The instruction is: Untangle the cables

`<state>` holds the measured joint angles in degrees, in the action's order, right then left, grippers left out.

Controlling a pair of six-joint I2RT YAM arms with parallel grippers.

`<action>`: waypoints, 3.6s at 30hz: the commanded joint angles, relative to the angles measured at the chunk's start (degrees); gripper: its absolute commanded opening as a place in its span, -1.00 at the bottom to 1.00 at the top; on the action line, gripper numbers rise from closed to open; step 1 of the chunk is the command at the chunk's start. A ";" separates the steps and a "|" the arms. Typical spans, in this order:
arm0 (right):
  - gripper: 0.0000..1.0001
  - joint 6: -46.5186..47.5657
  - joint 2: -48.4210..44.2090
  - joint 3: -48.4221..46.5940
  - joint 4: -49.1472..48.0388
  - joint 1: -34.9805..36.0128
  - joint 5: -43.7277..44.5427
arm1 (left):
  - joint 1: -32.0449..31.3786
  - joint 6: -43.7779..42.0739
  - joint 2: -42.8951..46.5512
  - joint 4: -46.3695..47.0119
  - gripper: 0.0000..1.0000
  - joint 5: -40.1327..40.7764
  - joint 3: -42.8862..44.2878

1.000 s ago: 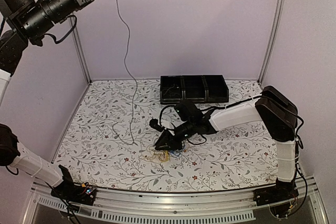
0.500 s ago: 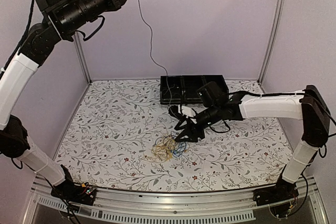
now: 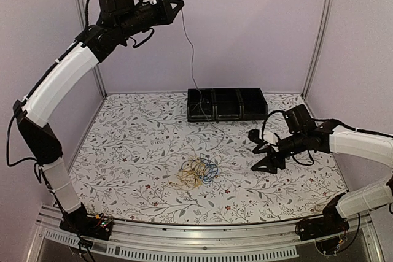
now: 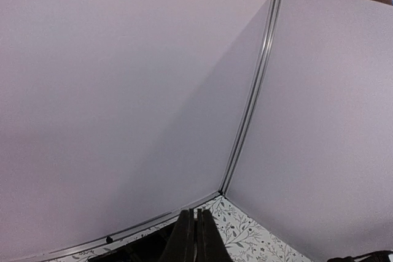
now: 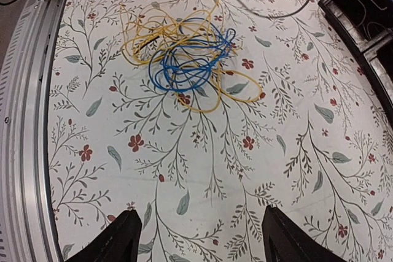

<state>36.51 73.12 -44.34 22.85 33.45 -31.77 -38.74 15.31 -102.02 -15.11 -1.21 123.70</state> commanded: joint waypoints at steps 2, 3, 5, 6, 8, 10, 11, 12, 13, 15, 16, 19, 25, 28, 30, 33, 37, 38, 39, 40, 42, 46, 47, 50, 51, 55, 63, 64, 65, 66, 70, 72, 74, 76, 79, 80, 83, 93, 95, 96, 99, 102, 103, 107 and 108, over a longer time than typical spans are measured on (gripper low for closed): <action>0.44 1.01 -8.38 4.66 -5.98 -6.59 4.01 | 2.70 3.02 -5.74 2.85 -1.00 -5.57 8.59; 0.44 0.75 -8.09 4.21 -5.97 -7.40 4.80 | 2.88 3.24 -6.96 2.96 -1.00 -6.15 9.93; 0.44 0.40 -7.25 3.96 -6.21 -7.93 6.18 | 3.32 3.81 -9.31 3.48 -1.00 -7.26 12.50; 0.44 0.81 -7.00 4.29 -6.58 -7.95 7.05 | 3.52 3.88 -10.20 4.22 -1.00 -7.24 13.29; 0.43 1.39 -6.49 4.95 -7.31 -7.91 8.94 | 4.31 4.72 -11.29 6.39 -1.00 -6.66 13.37; 0.43 1.82 -5.97 5.09 -7.51 -7.91 10.02 | 5.45 6.48 -12.55 9.35 -1.00 -7.13 13.65; 0.43 2.02 -5.71 5.13 -7.55 -7.96 10.25 | 6.11 7.24 -13.32 10.83 -1.00 -7.22 13.93; 0.43 2.19 -5.35 5.14 -7.65 -7.96 10.42 | 6.78 8.01 -14.00 12.10 -1.00 -7.03 14.28; 0.43 2.28 -5.14 5.14 -7.72 -7.91 10.61 | 7.36 8.61 -14.71 13.32 -1.00 -6.83 14.47; 0.43 2.48 -4.47 5.14 -7.85 -7.95 10.97 | 8.84 9.83 -16.59 14.14 -1.00 -6.63 14.78; 0.42 2.51 -4.17 5.14 -7.76 -7.96 11.07 | 9.30 10.21 -17.43 14.20 -1.00 -6.41 14.74; 0.42 2.66 -3.37 5.21 -7.64 -7.96 12.03 | 10.14 10.72 -19.34 13.57 -1.00 -6.64 13.21; 0.42 3.19 -3.37 5.58 -8.02 -7.94 12.93 | 10.28 10.51 -18.01 17.23 -1.00 -7.15 1.50; 0.42 3.38 -2.72 5.58 -8.09 -7.96 13.05 | 10.41 10.56 -18.34 17.52 -1.00 -7.58 -0.24; 0.42 3.47 -1.99 5.26 -7.77 -7.96 13.27 | 10.52 10.57 -19.58 16.98 -1.00 -8.63 1.06; 0.41 3.48 -1.34 5.05 -7.67 -7.96 13.47 | 10.67 10.67 -21.81 15.74 -1.00 -10.68 4.59; 0.41 3.48 -1.48 5.14 -7.50 -7.96 13.48 | 10.70 11.93 -22.86 16.97 -1.00 -13.41 6.76; 0.41 3.48 -1.49 5.14 -7.47 -7.96 13.48 | 10.67 11.94 -22.87 17.52 -1.00 -13.70 7.25; 0.41 3.48 -1.56 5.14 -7.53 -7.96 13.44 | 10.66 11.87 -22.80 17.91 -1.00 -13.65 7.85; 0.41 3.48 -1.50 5.14 -7.48 -7.96 13.48 | 10.68 11.73 -22.72 18.07 -1.00 -13.51 8.64; 0.41 3.48 -1.28 5.14 -7.54 -7.92 13.35 | 10.78 11.66 -22.59 18.34 -1.00 -13.08 10.88; 0.40 3.63 -0.33 5.05 -7.50 -7.95 13.44 | 11.12 11.13 -22.59 19.98 -1.00 -10.92 16.06; 0.40 3.65 -0.07 5.01 -7.47 -7.96 13.57 | 11.33 10.81 -22.39 21.00 -1.00 -9.94 16.58; 0.40 3.67 0.34 4.96 -7.52 -7.94 13.86 | 12.09 9.50 -21.98 24.89 -1.00 -6.98 16.15; 0.40 3.73 0.39 5.04 -7.48 -7.95 13.85 | 12.26 9.18 -22.26 26.41 -1.00 -5.79 16.14; 0.40 3.74 0.44 5.05 -7.47 -7.95 14.17 | 13.49 9.93 -24.78 33.52 -1.00 -3.97 16.16; 0.39 3.91 1.20 5.22 -7.56 -7.90 14.97 | 15.90 13.56 -29.28 39.52 -1.00 -2.37 16.83; 0.39 3.98 1.47 5.23 -7.57 -7.93 15.13 | 16.03 14.17 -29.53 39.50 -1.00 -2.50 16.84; 0.39 4.05 1.64 5.23 -7.56 -7.95 15.21 | 16.11 14.60 -29.82 39.40 -1.00 -2.90 16.84; 0.39 4.15 1.81 5.23 -7.64 -7.96 15.35 | 16.07 14.98 -30.02 39.37 -1.00 -3.49 16.64; 0.39 4.42 2.60 5.07 -7.65 -7.96 15.94 | 15.69 16.56 -30.92 38.52 -1.00 -6.47 14.56; 0.38 4.40 3.09 5.05 -7.53 -7.92 16.16 | 15.36 16.58 -31.56 37.29 -1.00 -7.66 13.58; 0.38 4.44 3.16 5.13 -7.55 -7.96 16.21 | 14.89 16.61 -31.91 36.05 -1.00 -8.94 11.65; 0.38 4.53 3.09 5.14 -7.54 -7.96 16.23 | 14.24 15.95 -31.82 34.85 -1.00 -10.28 9.18; 0.38 4.69 2.91 5.23 -7.51 -7.92 16.30 | 12.79 13.24 -30.44 33.60 -1.00 -9.16 3.18; 0.38 4.77 2.90 5.23 -7.47 -7.96 16.36 | 12.27 11.96 -29.76 33.14 -1.00 -7.65 1.31; 0.38 4.87 3.11 5.19 -7.24 -7.94 16.23 | 10.84 7.66 -28.01 31.80 -1.00 -4.41 -4.52; 0.36 5.37 3.93 4.74 -6.43 -7.88 15.78 | 8.33 3.29 -27.17 30.11 -1.00 0.42 -15.24; 0.36 5.41 4.16 4.62 -6.18 -7.88 15.82 | 8.32 3.22 -28.17 30.07 -1.00 0.63 -15.09; 0.36 5.41 4.25 4.57 -6.11 -7.88 15.90 | 8.29 3.08 -28.93 29.96 -1.00 0.87 -14.70; 0.35 5.49 4.56 4.52 -6.07 -7.87 15.95 | 8.31 1.44 -31.97 29.80 -1.00 1.08 -11.25; 0.35 5.50 4.86 4.52 -6.04 -7.88 15.96 | 8.20 -0.78 -35.53 30.72 -1.00 4.81 -6.28; 0.35 5.50 4.95 4.52 -6.02 -7.88 16.04 | 8.07 -1.86 -36.55 31.93 -1.00 6.21 -5.18; 0.34 5.50 5.47 4.52 -5.89 -7.87 16.13 | 7.39 -9.03 -38.91 43.61 -1.00 9.68 -3.63; 0.34 5.50 5.53 4.50 -5.82 -7.88 16.17 | 7.30 -10.85 -39.87 45.33 -1.00 10.12 -2.16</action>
<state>41.47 77.76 -39.33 16.45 25.80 -15.88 -30.72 12.88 -138.61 19.79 4.40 118.24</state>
